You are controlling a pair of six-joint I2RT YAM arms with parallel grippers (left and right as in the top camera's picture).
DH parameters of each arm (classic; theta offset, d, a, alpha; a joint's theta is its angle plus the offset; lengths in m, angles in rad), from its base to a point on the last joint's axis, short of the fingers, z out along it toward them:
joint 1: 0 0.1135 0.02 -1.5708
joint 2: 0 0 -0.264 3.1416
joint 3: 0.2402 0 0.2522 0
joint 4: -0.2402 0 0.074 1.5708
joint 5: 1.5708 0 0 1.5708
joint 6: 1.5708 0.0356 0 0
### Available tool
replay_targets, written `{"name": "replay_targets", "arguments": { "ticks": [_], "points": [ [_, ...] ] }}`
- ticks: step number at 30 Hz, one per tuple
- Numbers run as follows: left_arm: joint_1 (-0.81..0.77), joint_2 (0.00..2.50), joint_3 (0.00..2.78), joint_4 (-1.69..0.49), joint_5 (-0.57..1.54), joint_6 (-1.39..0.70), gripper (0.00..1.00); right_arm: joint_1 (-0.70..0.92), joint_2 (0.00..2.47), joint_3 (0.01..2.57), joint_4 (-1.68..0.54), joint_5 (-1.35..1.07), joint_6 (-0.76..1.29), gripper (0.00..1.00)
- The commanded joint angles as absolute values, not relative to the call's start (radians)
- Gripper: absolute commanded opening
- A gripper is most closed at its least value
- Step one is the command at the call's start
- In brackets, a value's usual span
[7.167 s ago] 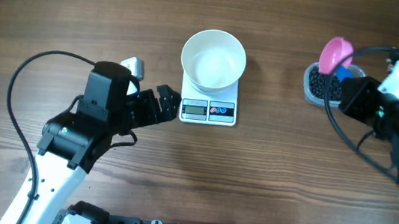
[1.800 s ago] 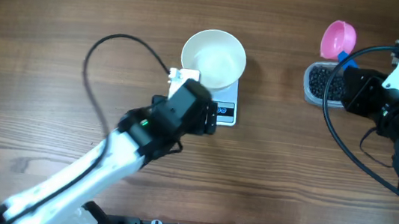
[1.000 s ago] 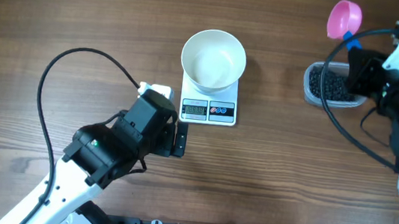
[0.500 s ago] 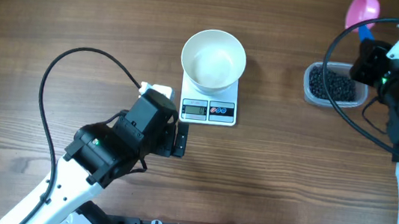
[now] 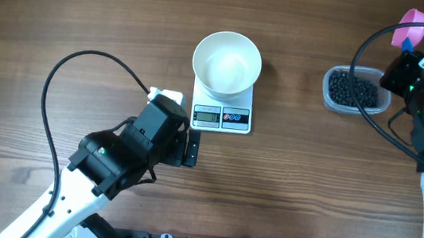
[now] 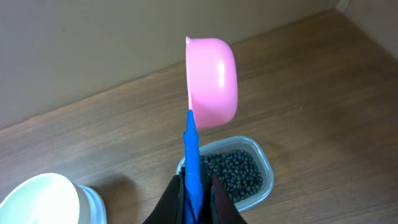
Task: Scoop item into bowl and weigh 150g on scale
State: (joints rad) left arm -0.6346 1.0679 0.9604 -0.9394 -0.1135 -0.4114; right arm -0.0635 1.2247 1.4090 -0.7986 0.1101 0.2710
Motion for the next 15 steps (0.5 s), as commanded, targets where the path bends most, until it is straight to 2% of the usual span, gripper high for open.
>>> {"name": "replay_targets", "arguments": {
  "ticks": [1,4,7,15],
  "points": [
    [-0.629,1.070,0.960,-0.940,-0.105,-0.396,1.00,-0.067,1.221,1.419,-0.785,0.145,0.288,0.04],
    [-0.629,1.070,0.960,-0.940,-0.105,-0.396,1.00,-0.067,1.221,1.419,-0.739,0.166,0.270,0.04],
    [-0.629,1.070,0.960,-0.940,-0.105,-0.396,1.00,-0.067,1.222,1.419,-0.662,0.165,0.135,0.04],
    [-0.629,1.070,0.960,-0.940,-0.105,-0.396,1.00,-0.067,1.240,1.419,-0.656,0.078,0.134,0.04]
  ]
}}
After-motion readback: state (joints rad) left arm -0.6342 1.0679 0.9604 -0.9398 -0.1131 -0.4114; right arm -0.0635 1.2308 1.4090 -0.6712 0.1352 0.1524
